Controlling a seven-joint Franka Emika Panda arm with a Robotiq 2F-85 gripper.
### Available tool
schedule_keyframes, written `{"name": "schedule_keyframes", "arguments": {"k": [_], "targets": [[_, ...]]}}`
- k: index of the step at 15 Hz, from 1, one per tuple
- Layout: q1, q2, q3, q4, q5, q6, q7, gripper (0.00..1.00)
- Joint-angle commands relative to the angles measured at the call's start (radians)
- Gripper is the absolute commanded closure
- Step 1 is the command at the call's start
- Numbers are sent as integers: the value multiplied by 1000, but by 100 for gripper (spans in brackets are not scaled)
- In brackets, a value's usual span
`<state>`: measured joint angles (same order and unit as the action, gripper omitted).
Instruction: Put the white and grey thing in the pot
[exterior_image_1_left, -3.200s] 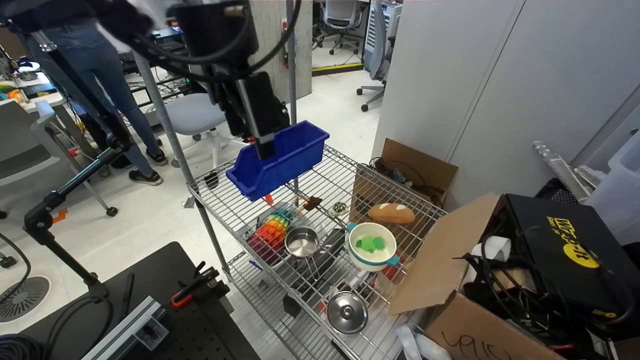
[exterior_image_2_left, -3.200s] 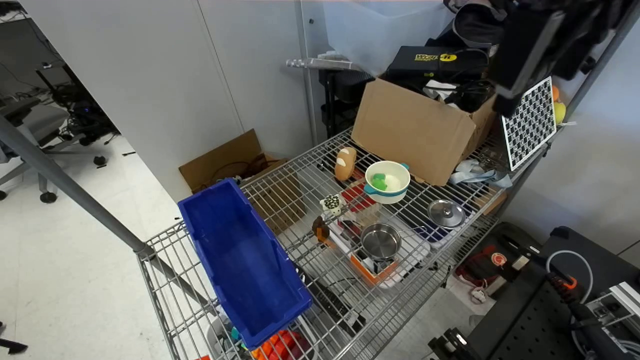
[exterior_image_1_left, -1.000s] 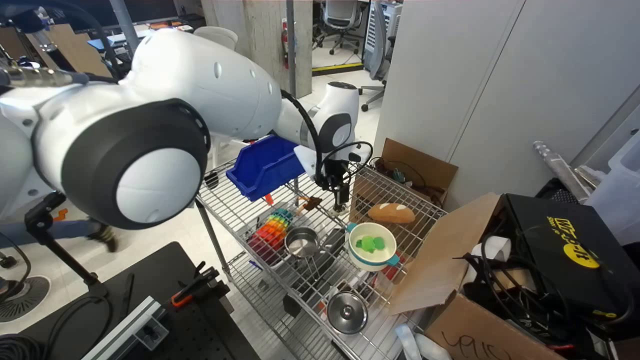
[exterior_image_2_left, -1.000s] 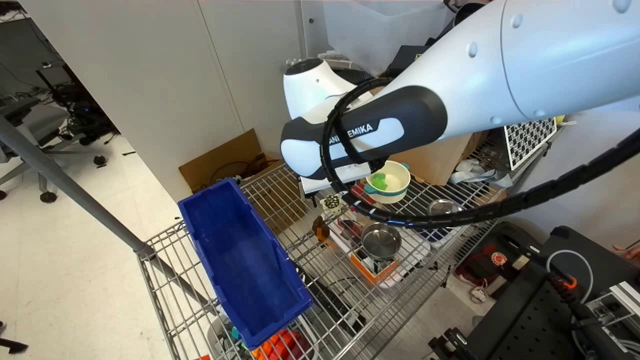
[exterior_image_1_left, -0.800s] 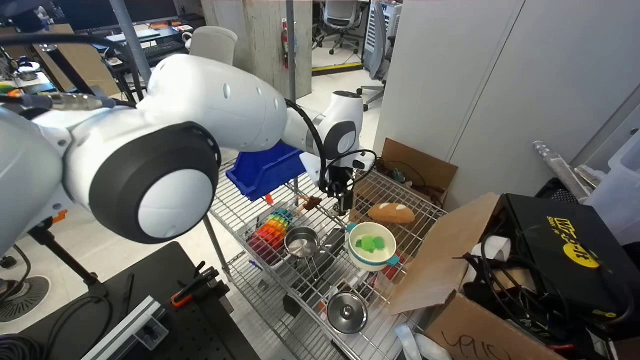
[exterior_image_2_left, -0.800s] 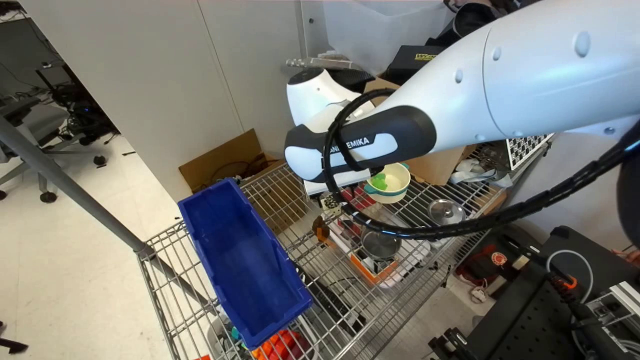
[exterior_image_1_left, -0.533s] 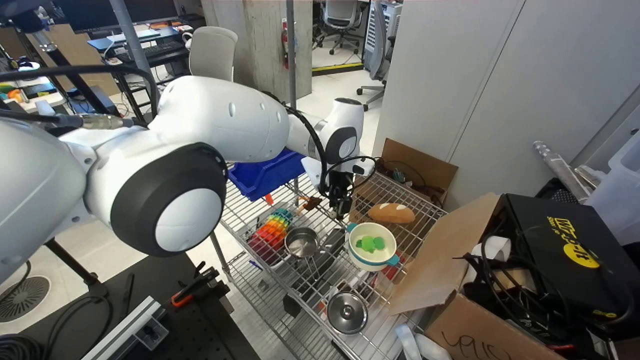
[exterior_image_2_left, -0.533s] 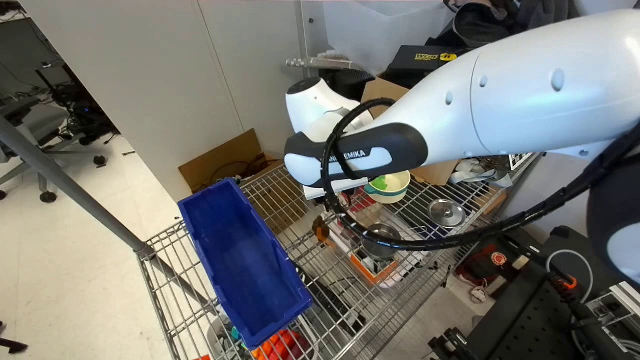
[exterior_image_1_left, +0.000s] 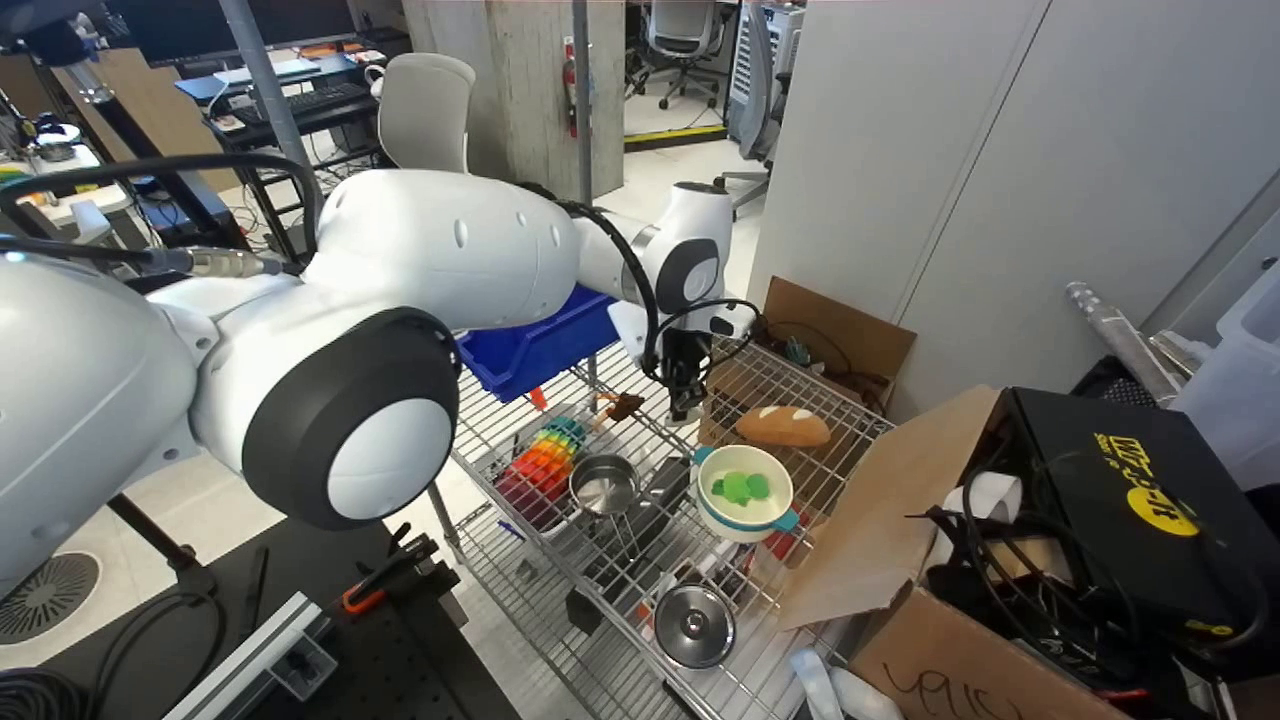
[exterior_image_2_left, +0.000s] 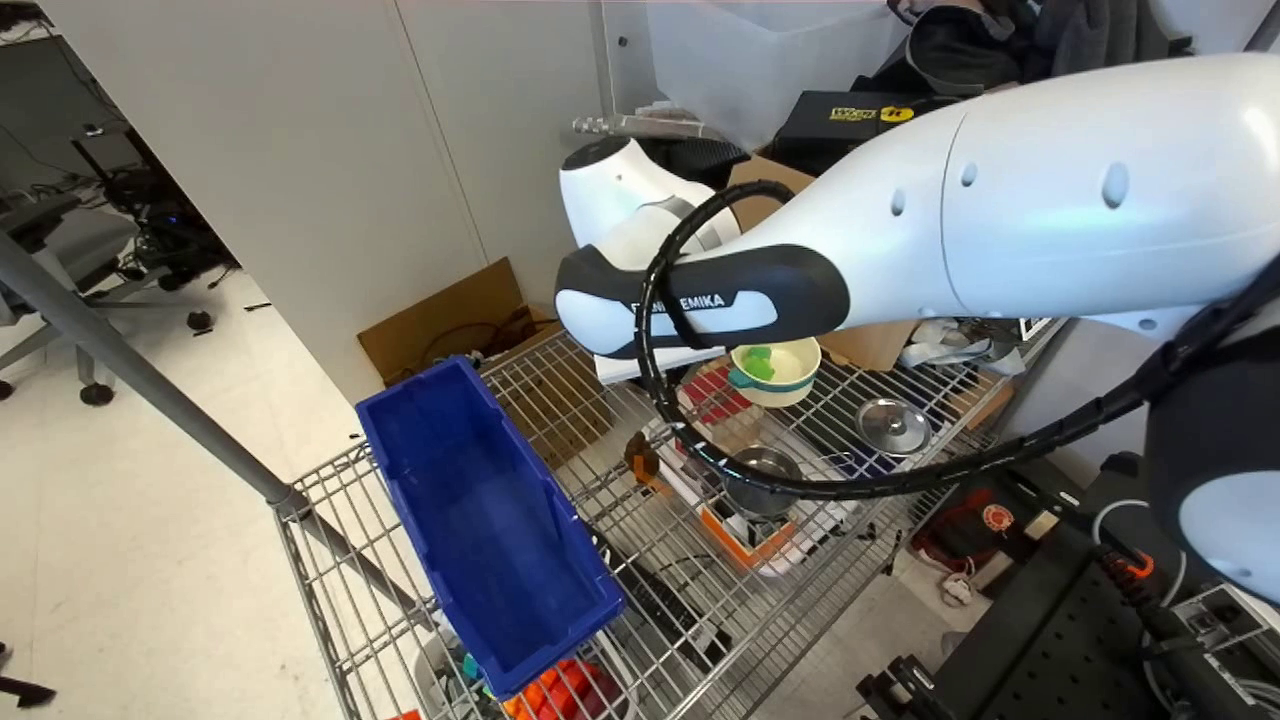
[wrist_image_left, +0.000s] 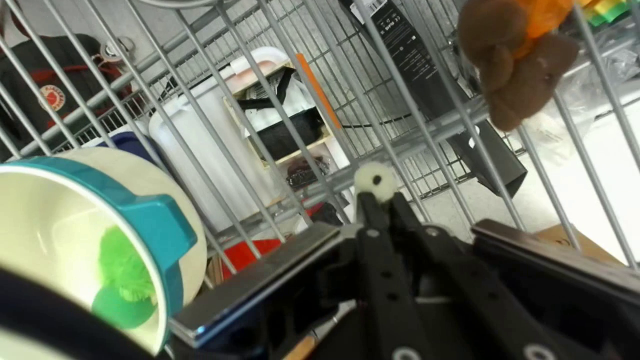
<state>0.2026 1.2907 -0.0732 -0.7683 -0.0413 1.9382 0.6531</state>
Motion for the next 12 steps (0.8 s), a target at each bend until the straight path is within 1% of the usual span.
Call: {"name": "schedule_keyframes", "arguments": {"k": [1, 4, 7, 9, 12], "targets": [[-2, -40, 6, 33, 6, -27, -6, 99], [-25, -135, 35, -43, 44, -84, -35, 99], [-48, -238, 73, -147, 85, -148, -127, 99], [-60, -294, 94, -225, 105, -166, -180, 99], [-67, -362, 97, -371, 105, -167, -208, 99]]}}
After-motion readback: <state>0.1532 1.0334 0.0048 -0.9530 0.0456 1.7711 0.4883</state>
